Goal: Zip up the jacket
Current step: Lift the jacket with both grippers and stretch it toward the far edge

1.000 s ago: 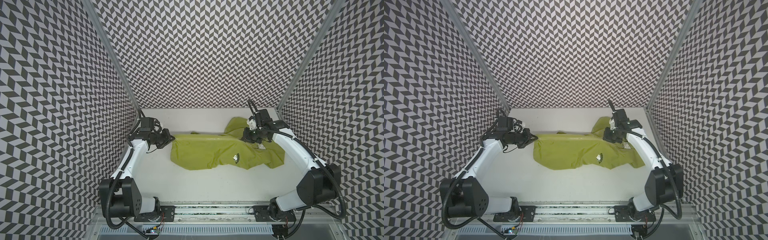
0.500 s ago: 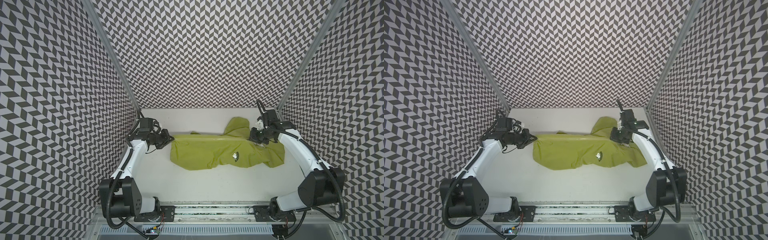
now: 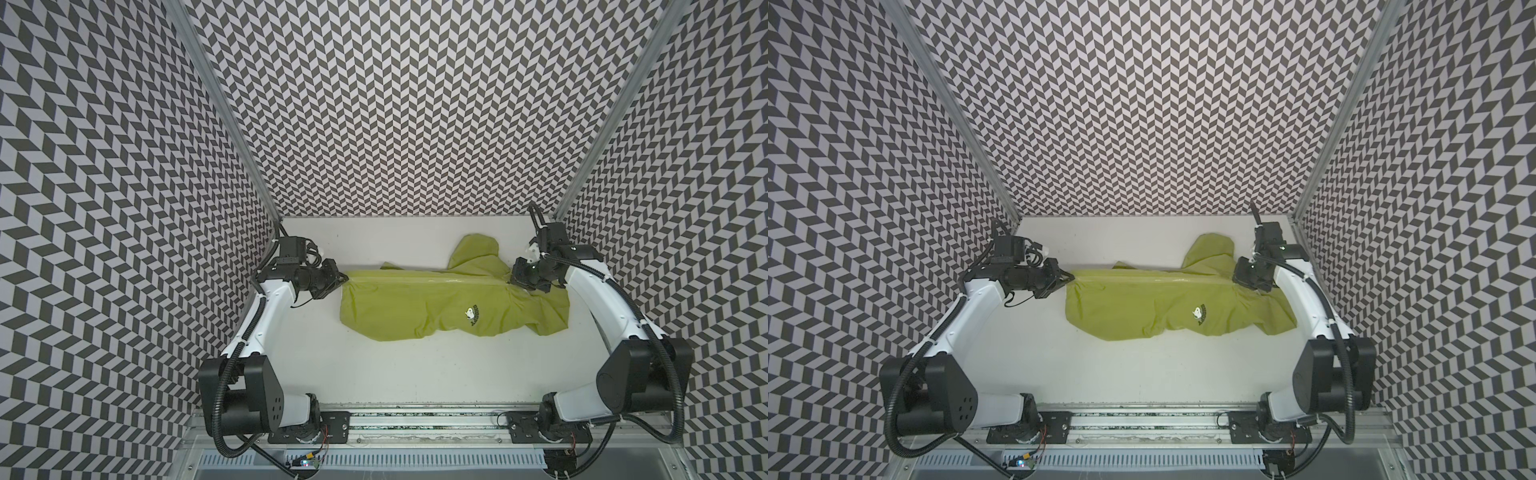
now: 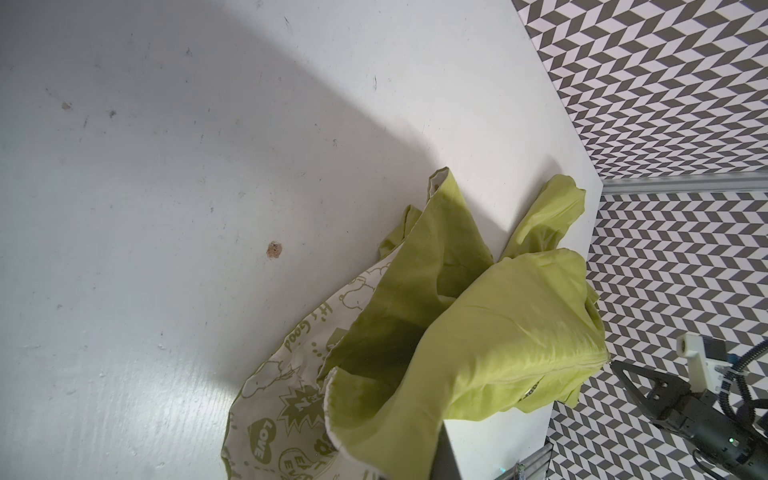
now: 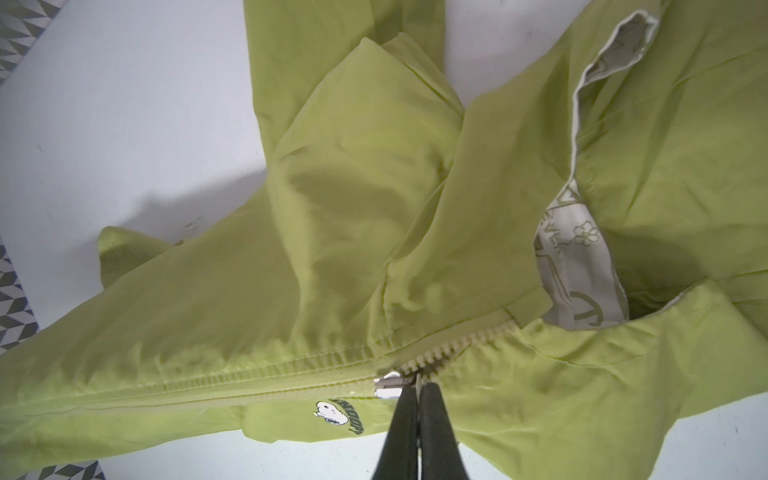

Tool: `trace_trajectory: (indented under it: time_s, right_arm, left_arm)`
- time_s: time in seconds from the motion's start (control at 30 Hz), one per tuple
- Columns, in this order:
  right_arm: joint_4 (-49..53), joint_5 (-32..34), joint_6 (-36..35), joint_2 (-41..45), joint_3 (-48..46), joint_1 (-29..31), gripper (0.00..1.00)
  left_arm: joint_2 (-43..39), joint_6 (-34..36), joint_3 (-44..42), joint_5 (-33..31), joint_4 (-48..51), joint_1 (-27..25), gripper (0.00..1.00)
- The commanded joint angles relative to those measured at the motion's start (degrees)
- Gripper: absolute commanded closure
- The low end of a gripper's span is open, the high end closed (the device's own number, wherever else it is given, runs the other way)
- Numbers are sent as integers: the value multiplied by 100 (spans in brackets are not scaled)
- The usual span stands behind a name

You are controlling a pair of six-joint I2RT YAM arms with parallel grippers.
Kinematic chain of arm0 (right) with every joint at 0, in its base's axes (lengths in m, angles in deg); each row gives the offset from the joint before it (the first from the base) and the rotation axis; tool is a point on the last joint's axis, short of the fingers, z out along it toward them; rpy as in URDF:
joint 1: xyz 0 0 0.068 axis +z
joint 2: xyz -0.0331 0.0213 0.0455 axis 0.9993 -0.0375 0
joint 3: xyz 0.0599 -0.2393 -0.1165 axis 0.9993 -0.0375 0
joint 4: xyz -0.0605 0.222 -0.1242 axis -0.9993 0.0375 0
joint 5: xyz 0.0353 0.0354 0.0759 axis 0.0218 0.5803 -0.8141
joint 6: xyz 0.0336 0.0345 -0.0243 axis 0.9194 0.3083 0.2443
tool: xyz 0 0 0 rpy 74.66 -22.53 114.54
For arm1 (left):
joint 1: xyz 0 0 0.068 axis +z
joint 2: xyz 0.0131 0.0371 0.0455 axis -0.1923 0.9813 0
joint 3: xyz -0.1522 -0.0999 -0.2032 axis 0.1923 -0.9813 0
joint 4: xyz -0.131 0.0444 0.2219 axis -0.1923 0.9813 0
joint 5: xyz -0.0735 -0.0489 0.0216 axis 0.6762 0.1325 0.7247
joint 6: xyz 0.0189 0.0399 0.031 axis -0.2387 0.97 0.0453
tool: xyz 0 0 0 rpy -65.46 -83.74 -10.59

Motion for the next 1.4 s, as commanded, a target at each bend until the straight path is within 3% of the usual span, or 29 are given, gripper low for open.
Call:
trace_trajectory:
  time_s: [0.0, 0.8, 0.97, 1.13, 1.37]
  right_arm:
    - [109, 270, -148, 201, -76, -204, 100]
    - [101, 443, -309, 94, -123, -692, 100]
    - [-91, 66, -248, -77, 15, -692, 100]
    - [-677, -689, 356, -584, 1025, -727, 100]
    - [-1778, -1298, 1225, -1373, 4063, -756, 100]
  left_arm:
    - [-119, 90, -43, -133, -42, 127, 100]
    - [-147, 137, -95, -62, -4, 243, 100]
    - [79, 60, 37, -83, -185, 265, 100]
    - [1113, -501, 1466, -154, -556, 287, 100]
    - [2948, -1717, 5870, 127, -641, 235, 100]
